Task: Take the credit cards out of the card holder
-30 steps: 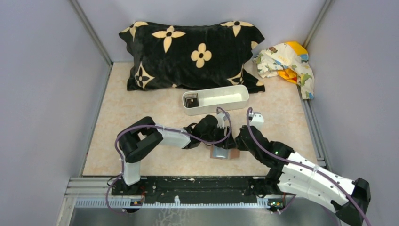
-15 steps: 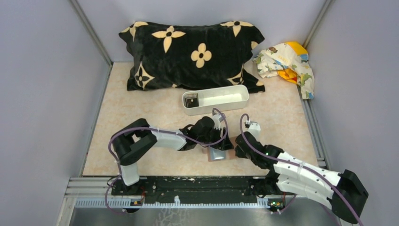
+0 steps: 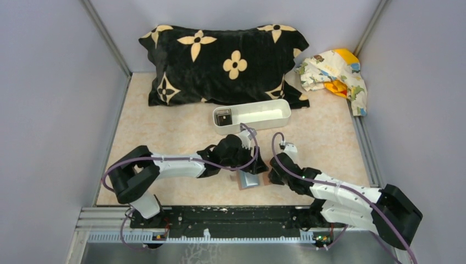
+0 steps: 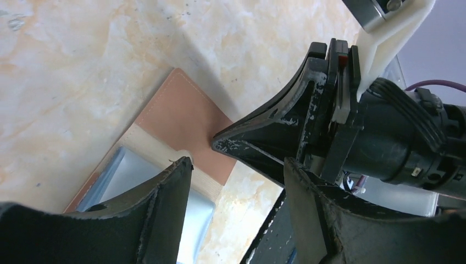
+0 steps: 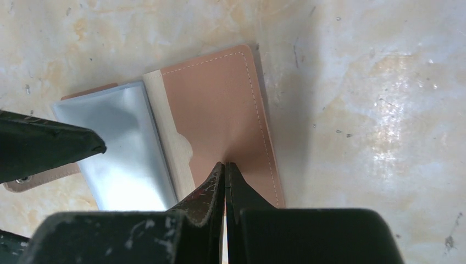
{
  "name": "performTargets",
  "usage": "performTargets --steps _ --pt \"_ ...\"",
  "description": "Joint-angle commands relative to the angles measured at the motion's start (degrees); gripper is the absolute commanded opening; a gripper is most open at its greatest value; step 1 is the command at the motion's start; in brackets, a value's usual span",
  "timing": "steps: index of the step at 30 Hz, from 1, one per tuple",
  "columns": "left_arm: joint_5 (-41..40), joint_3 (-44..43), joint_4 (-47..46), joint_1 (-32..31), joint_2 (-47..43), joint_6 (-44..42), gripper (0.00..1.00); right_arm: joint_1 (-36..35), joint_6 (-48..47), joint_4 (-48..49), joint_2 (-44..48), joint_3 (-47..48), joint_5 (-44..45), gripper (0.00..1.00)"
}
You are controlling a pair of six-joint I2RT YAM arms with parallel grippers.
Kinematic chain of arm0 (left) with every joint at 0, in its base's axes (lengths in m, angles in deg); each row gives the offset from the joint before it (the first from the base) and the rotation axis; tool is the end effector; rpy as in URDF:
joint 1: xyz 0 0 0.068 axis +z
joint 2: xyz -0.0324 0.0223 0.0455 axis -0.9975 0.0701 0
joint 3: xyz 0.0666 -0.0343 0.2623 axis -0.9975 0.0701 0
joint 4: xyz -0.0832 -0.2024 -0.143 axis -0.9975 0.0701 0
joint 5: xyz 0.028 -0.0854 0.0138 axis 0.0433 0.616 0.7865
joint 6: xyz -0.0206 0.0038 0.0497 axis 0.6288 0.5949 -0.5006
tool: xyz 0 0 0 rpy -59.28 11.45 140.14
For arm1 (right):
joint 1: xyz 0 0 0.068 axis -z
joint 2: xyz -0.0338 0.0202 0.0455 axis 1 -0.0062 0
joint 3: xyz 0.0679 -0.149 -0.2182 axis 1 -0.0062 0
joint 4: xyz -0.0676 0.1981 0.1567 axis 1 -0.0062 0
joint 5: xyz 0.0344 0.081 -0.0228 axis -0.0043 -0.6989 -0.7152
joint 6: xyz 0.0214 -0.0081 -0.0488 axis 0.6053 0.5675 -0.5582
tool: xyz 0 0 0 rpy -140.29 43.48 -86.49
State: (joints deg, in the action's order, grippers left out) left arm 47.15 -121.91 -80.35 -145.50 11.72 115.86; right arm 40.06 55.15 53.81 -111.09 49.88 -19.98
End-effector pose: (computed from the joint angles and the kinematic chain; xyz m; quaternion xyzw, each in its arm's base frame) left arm 0.1698 -0.3024 0.1803 0.2141 0.8254 -0.4415 0.2792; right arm 0.1177 0.1221 0.1480 0.0652 0.9334 0.1618 0.3137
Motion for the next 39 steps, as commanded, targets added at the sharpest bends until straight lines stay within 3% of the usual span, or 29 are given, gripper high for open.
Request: performTargets --steps 1,7,13,29,39 --pt "-4.1 3.35 2.89 -0.32 -4.11 0.28 0.68 0.34 0.08 3.33 -1.46 0.78 -1.67 0.0" --pt "-8.02 8.53 3.31 -0.33 -7.97 6.03 0.62 0.3 0.12 4.02 -1.51 0.01 -2.21 0.0" --pt "-16.76 14.1 3.42 -2.84 -12.41 18.5 0.63 0.33 0.13 4.78 -1.64 -0.49 -2.6 0.0" --pt "-25.72 12.42 17.03 -5.86 -14.29 25.28 0.65 0.34 0.22 5.55 -1.22 -1.76 -3.27 0.0" --pt "-24.08 11.36 13.38 -5.86 -11.42 23.81 0.66 0.36 0.0 5.59 -1.7 -1.54 -3.4 0.0"
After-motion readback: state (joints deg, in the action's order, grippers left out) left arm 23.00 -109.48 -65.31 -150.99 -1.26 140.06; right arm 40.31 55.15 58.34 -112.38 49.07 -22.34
